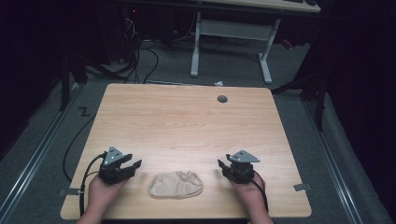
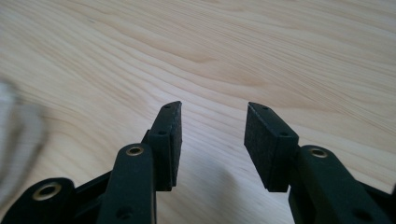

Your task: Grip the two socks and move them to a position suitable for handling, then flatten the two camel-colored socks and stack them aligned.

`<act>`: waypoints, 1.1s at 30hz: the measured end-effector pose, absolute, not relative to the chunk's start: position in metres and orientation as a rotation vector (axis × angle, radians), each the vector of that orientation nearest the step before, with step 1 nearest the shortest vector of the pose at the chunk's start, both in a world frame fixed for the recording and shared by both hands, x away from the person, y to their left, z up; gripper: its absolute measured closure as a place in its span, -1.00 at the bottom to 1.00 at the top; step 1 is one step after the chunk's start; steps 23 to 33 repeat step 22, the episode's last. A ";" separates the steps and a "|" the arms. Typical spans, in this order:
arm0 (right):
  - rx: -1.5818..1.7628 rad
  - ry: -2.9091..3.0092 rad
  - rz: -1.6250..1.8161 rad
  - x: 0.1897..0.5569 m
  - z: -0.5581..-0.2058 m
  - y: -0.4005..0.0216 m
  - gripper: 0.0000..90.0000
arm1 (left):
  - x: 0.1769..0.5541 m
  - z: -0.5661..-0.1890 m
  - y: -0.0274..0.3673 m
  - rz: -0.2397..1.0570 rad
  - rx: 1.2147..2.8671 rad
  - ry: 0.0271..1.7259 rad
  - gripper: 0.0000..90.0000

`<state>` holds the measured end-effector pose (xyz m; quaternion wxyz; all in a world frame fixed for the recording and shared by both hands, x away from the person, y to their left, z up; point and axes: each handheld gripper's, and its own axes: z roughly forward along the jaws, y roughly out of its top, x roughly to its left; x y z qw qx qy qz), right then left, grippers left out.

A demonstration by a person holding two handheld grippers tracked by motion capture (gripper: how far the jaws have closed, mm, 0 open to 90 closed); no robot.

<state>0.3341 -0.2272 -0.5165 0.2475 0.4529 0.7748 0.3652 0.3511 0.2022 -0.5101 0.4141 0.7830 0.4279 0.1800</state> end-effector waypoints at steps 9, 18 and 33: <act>1.366 2.037 0.932 0.341 -0.527 -0.263 0.25 | 0.355 -0.512 0.196 0.455 1.991 1.056 0.13; 1.372 2.035 0.945 0.343 -0.526 -0.260 0.25 | 0.345 -0.508 0.199 0.467 1.997 1.039 0.12; 1.346 2.046 0.940 0.344 -0.526 -0.255 0.25 | 0.343 -0.507 0.200 0.469 1.994 1.041 0.12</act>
